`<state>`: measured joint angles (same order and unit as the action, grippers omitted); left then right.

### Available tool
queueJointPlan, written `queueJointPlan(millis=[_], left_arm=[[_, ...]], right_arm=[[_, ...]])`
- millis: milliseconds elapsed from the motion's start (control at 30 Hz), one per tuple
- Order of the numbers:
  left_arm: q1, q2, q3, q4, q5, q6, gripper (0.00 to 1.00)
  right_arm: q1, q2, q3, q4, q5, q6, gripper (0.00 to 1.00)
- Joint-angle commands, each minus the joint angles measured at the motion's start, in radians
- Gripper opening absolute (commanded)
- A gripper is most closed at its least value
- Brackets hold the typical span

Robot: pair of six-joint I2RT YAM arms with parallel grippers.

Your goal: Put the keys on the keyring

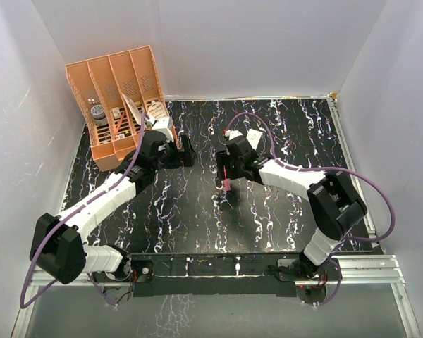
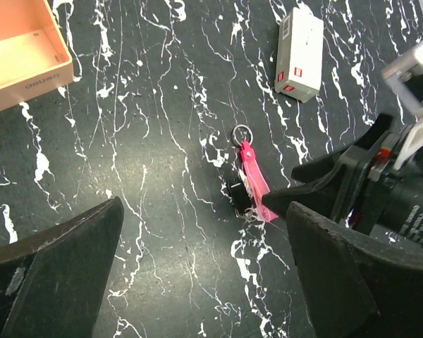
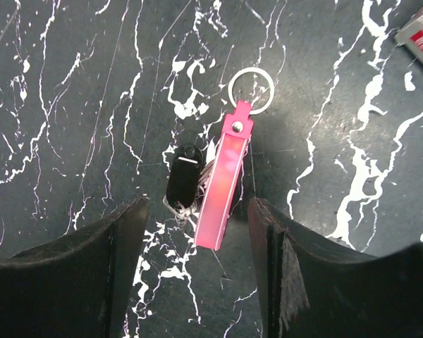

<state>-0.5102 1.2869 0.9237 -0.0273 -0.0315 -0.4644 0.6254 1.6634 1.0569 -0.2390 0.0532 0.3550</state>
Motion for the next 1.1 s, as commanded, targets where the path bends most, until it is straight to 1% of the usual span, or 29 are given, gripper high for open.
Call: queueJointPlan(millis=[0,200,300,467,600,700,900,1000,1067], left_arm=[[-0.011,-0.043,0.028,0.013,-0.063,0.012,0.99],[-0.014,-0.055,0.026,-0.002,-0.083,0.017,0.99],[-0.014,-0.054,0.027,-0.006,-0.086,0.021,0.99],[-0.015,-0.050,0.027,-0.004,-0.086,0.023,0.99],[-0.016,-0.053,0.028,-0.002,-0.086,0.025,0.99],[-0.015,-0.054,0.026,-0.002,-0.087,0.026,0.99],[-0.016,-0.056,0.023,-0.003,-0.091,0.026,0.99],[-0.017,-0.058,0.021,-0.006,-0.095,0.028,0.99],[-0.017,-0.058,0.019,-0.005,-0.097,0.027,0.99]], right_arm=[[0.015,0.009,0.027,-0.005,0.015,0.023,0.56],[0.016,0.036,0.007,-0.022,0.018,0.024,0.52],[0.017,0.053,0.004,-0.029,0.023,0.023,0.47],[0.017,0.071,-0.007,-0.024,0.016,0.025,0.42],[0.017,0.072,-0.009,-0.022,0.012,0.029,0.41],[0.017,0.105,-0.009,-0.021,0.008,0.029,0.41],[0.017,0.133,-0.013,-0.013,-0.003,0.032,0.38],[0.017,0.135,-0.014,-0.012,-0.001,0.035,0.34],[0.017,0.127,-0.014,-0.015,0.005,0.036,0.30]])
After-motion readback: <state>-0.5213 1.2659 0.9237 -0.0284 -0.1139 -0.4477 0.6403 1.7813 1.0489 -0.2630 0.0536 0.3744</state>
